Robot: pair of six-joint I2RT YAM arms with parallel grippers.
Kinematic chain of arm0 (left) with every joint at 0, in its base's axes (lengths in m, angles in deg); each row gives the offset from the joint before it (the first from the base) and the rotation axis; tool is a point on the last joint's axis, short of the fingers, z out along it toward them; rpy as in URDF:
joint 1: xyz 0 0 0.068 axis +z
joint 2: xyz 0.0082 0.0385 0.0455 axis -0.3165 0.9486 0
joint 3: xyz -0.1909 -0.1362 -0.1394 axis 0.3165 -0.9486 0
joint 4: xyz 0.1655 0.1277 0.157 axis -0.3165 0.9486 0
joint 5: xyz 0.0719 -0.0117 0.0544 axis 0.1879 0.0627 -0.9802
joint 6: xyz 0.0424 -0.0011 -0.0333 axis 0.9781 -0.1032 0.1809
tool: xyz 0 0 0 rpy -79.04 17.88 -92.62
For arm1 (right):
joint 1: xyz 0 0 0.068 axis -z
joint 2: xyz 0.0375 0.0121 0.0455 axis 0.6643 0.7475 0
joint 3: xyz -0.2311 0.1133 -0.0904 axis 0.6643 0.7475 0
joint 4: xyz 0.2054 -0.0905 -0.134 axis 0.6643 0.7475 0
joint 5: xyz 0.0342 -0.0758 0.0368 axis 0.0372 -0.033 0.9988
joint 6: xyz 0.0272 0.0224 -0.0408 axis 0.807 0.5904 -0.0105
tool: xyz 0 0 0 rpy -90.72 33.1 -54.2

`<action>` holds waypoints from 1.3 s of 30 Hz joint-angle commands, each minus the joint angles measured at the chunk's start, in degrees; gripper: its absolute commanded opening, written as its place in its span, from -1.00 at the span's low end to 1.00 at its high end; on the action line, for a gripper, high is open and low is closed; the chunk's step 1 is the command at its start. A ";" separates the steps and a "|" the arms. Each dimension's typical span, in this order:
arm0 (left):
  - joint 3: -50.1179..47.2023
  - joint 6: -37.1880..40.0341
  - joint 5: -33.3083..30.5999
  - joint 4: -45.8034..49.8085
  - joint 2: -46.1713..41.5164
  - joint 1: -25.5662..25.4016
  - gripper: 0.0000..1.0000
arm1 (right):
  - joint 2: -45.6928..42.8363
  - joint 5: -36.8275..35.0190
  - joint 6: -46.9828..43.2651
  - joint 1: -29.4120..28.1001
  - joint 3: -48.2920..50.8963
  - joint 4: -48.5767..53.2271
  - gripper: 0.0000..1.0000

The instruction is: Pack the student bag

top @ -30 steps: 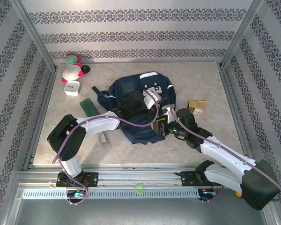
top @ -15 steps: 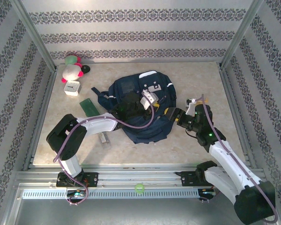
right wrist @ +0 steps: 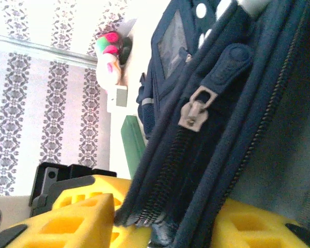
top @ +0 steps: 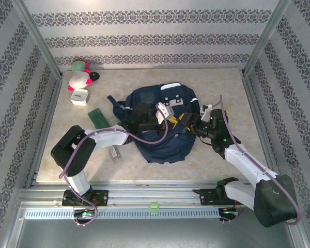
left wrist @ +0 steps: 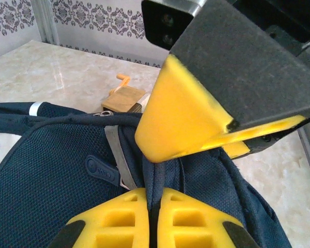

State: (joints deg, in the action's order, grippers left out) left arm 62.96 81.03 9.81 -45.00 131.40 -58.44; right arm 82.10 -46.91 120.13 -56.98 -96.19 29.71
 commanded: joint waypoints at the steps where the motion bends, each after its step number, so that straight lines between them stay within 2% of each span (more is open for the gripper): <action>1: -0.02 3.12 1.42 -2.85 -4.39 0.26 -0.98 | -1.66 -4.64 3.23 -2.59 1.87 -6.65 -0.51; 3: 0.24 4.71 -1.49 0.66 -5.29 0.35 -0.97 | -3.04 -9.07 4.03 -4.88 3.38 -7.64 -0.75; 5: 0.29 5.24 -8.00 3.67 -6.21 0.35 -0.91 | -4.03 -12.38 5.26 -6.83 4.26 -8.20 -0.89; 7: 0.31 4.69 -16.82 7.02 -7.30 0.43 -0.75 | -4.67 -16.51 6.08 -8.88 4.69 -8.85 -0.99; 10: 0.23 3.72 -22.73 14.52 -10.92 0.61 -0.45 | -4.70 -23.55 6.44 -12.05 5.23 -11.22 -1.00; 14: -1.20 -4.31 -23.44 25.83 -18.47 0.52 -0.18 | -3.22 -32.04 6.47 -16.24 4.82 -14.59 -1.00; 19: -4.56 -22.04 -24.84 37.79 -27.23 -1.28 -0.12 | -0.72 -38.32 6.43 -20.89 3.43 -16.46 -1.00; 24: -5.99 -32.05 -25.50 43.61 -30.49 -4.58 -0.09 | 1.84 -39.67 7.02 -23.64 2.11 -18.44 -1.00; 29: -6.95 -34.13 -26.40 44.78 -29.73 -7.79 -0.05 | 4.31 -39.66 7.06 -25.20 0.83 -20.52 -1.00; 39: -7.59 -35.20 -26.33 44.40 -26.65 -8.79 -0.03 | 9.81 -37.08 6.87 -26.71 -2.91 -23.38 -1.00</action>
State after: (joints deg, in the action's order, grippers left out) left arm 55.97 47.24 -15.57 -2.51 104.27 -66.33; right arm 91.06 -84.19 127.51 -82.80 -96.23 12.14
